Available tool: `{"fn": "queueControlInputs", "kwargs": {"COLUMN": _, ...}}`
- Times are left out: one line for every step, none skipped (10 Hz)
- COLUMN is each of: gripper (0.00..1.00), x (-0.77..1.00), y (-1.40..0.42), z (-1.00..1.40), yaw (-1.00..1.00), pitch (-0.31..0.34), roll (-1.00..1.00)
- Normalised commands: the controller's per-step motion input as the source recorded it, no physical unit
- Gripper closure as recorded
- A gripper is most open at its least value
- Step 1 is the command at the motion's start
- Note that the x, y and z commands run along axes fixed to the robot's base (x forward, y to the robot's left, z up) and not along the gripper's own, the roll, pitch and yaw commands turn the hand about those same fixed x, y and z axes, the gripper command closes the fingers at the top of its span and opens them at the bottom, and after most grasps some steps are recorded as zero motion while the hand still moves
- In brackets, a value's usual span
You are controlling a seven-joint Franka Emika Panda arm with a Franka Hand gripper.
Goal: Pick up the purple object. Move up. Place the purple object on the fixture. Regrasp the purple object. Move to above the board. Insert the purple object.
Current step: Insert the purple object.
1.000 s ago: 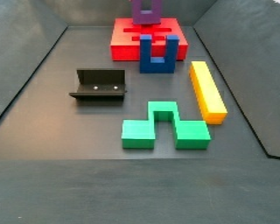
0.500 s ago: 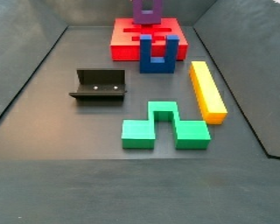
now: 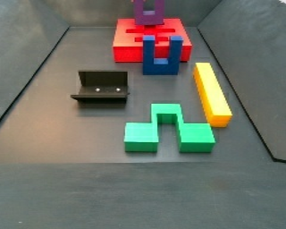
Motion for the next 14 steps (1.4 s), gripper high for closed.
{"fn": "queueControlInputs", "kwargs": {"gripper": 1.00, "x": 0.00, "y": 0.23, "z": 0.00, "yaw": -0.13, "pitch": 0.007, "roll": 0.00}}
{"fn": "queueControlInputs", "kwargs": {"gripper": 1.00, "x": -0.17, "y": 0.17, "z": 0.05, "yaw": -0.11, "pitch": 0.000, "roll": 0.10}}
{"fn": "queueControlInputs", "kwargs": {"gripper": 1.00, "x": -0.31, "y": 0.01, "z": 0.24, "yaw": -0.09, "pitch": 0.000, "roll": 0.25}}
{"fn": "queueControlInputs", "kwargs": {"gripper": 1.00, "x": -0.45, "y": 0.00, "z": 0.40, "yaw": -0.11, "pitch": -0.027, "roll": 0.30}}
{"fn": "queueControlInputs", "kwargs": {"gripper": 1.00, "x": -0.48, "y": -0.06, "z": 0.22, "yaw": -0.11, "pitch": -0.070, "roll": 0.31}}
{"fn": "queueControlInputs", "kwargs": {"gripper": 1.00, "x": -0.36, "y": -0.12, "z": 0.00, "yaw": -0.08, "pitch": -0.077, "roll": 0.30}}
{"fn": "queueControlInputs", "kwargs": {"gripper": 1.00, "x": -0.12, "y": -0.20, "z": 0.00, "yaw": -0.01, "pitch": -0.027, "roll": 0.32}}
{"fn": "queueControlInputs", "kwargs": {"gripper": 1.00, "x": 0.11, "y": -0.35, "z": 0.15, "yaw": 0.00, "pitch": 0.000, "roll": 0.31}}
{"fn": "queueControlInputs", "kwargs": {"gripper": 1.00, "x": 0.41, "y": -0.49, "z": 0.47, "yaw": 0.00, "pitch": 0.000, "roll": 0.35}}
{"fn": "queueControlInputs", "kwargs": {"gripper": 1.00, "x": 0.00, "y": -0.35, "z": 0.65, "yaw": 0.09, "pitch": -0.106, "roll": 0.31}}
{"fn": "queueControlInputs", "kwargs": {"gripper": 1.00, "x": 0.24, "y": -0.03, "z": 0.48, "yaw": 0.52, "pitch": -0.089, "roll": 0.49}}
{"fn": "queueControlInputs", "kwargs": {"gripper": 1.00, "x": 0.13, "y": 0.00, "z": 0.34, "yaw": 0.65, "pitch": -0.031, "roll": 0.44}}
{"fn": "queueControlInputs", "kwargs": {"gripper": 1.00, "x": 0.14, "y": 0.00, "z": 0.13, "yaw": 0.69, "pitch": 0.000, "roll": 0.41}}
{"fn": "queueControlInputs", "kwargs": {"gripper": 1.00, "x": 0.35, "y": 0.00, "z": -0.09, "yaw": 0.66, "pitch": 0.016, "roll": 0.30}}
